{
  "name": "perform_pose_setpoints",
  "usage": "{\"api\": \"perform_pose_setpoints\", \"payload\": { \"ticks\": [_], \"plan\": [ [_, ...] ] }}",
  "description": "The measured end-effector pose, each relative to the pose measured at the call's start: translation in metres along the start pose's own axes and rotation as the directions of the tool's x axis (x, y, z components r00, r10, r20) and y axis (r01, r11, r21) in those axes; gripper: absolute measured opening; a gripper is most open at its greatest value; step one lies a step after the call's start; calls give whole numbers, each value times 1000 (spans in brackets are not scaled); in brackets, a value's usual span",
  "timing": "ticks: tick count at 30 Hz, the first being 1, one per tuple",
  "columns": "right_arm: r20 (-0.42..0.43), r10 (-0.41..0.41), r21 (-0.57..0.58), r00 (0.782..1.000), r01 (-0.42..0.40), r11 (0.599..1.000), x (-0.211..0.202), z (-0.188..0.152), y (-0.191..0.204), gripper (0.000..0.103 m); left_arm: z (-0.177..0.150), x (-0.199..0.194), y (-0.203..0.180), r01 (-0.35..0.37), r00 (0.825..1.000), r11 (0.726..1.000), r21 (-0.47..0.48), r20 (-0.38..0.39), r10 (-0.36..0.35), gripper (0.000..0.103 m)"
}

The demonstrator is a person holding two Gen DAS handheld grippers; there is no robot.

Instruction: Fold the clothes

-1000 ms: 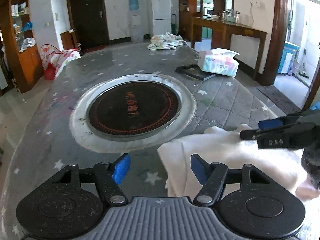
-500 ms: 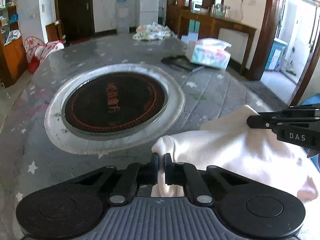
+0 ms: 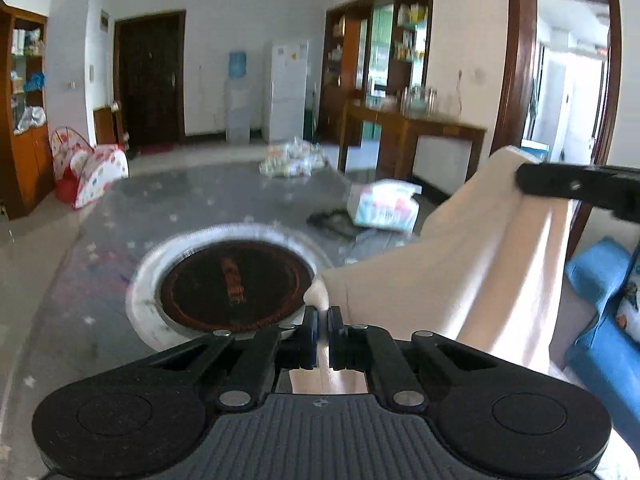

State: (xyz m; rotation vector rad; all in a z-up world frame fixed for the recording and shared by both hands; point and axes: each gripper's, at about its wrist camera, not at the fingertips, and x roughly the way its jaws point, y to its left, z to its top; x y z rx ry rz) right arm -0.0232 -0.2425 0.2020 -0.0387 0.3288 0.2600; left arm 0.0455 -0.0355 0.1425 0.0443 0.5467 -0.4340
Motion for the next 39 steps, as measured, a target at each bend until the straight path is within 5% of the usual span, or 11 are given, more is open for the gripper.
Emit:
{"api": "perform_pose_setpoints", "payload": {
  "ticks": [8, 13, 21, 30, 39],
  "plan": [
    [70, 108, -106, 992, -100, 989, -84, 5, 39, 9, 2, -91, 15, 19, 992, 1000, 5, 124, -20, 5],
    [-5, 118, -150, 993, -118, 982, -118, -26, 53, 12, -32, -113, 24, 56, 998, 998, 15, 20, -56, 5],
    [-144, 77, -110, 987, -93, 990, -140, -78, 59, 51, -77, -124, 37, 30, 996, 999, -17, -82, -32, 9],
    [-190, 70, -7, 979, -73, 997, -115, -102, 59, 79, -98, -129, 36, -15, 995, 999, -38, -95, 12, 56],
    [-124, 57, 63, 991, -49, 997, -112, -108, 61, 103, -105, -119, 28, -7, 998, 998, -62, -62, 3, 96]
  ]
}}
